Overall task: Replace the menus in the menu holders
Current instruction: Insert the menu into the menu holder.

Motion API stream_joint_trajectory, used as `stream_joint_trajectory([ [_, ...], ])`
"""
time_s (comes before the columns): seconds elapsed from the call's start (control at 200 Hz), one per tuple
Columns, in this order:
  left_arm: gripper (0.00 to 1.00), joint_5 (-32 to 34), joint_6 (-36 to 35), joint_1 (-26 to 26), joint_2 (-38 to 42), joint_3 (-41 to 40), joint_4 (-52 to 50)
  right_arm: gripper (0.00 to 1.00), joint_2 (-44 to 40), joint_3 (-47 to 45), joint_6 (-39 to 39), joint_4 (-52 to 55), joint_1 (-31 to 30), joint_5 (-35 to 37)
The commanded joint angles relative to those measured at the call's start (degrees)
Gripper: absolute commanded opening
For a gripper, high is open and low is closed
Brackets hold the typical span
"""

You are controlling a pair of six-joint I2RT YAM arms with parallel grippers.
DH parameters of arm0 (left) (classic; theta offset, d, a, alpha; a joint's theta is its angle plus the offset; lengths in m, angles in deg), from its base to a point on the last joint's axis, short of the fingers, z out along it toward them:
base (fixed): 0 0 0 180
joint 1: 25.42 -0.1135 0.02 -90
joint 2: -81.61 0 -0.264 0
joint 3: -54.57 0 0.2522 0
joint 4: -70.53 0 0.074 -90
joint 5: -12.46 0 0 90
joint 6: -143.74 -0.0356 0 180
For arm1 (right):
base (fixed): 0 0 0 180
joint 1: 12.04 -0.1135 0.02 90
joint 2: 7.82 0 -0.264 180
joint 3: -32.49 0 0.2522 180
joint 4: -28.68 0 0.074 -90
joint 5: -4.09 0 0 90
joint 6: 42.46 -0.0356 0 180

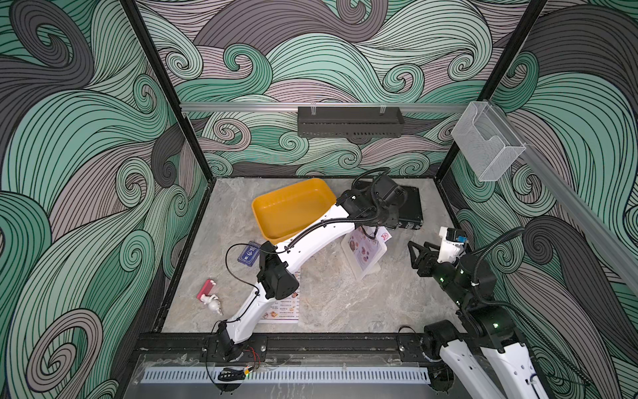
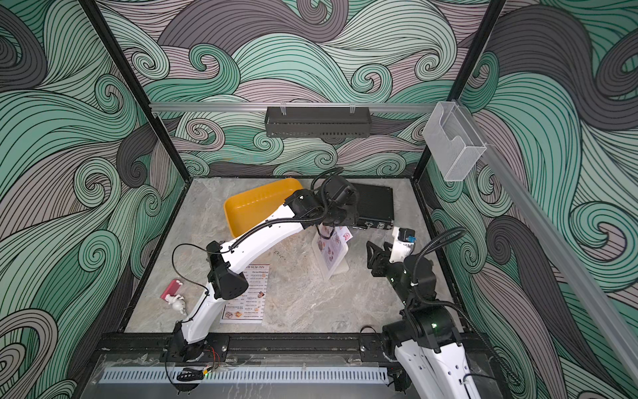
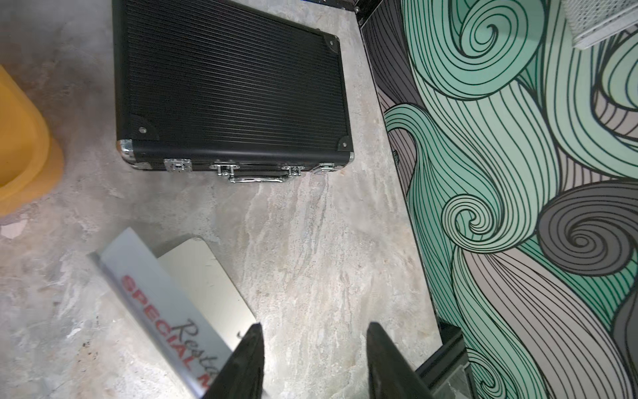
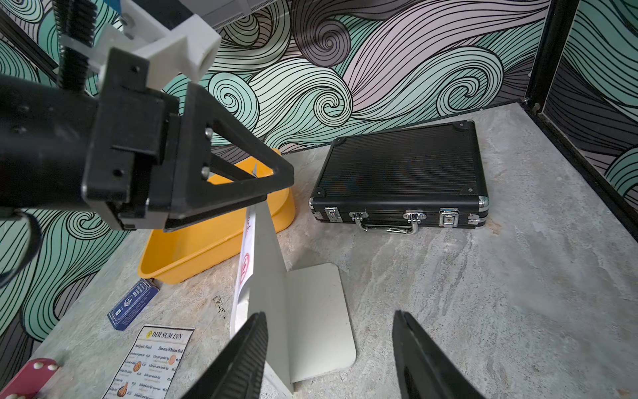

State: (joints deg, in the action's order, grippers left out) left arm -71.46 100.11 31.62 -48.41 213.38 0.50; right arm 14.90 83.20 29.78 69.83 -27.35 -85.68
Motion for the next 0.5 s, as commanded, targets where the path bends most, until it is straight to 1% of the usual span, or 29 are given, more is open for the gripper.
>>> stream_joint_trajectory([
  [0.0,0.48,3.37,-1.83,0.21,1.43,0.32,-3.55,0.61,-0.25,0.79,0.05,0.22,-0.21,0.40],
  [0.195,0.47,3.30,-1.81,0.66,2.89,-4.01,-3.55,0.61,-0.29,0.84,-0.08,0.25,-0.19,0.14],
  [0.495,0.46,4.18,-2.31,1.35,4.15,-4.87,-3.61,0.62,-0.12,0.60,-0.17,0.28,-0.21,-0.46],
])
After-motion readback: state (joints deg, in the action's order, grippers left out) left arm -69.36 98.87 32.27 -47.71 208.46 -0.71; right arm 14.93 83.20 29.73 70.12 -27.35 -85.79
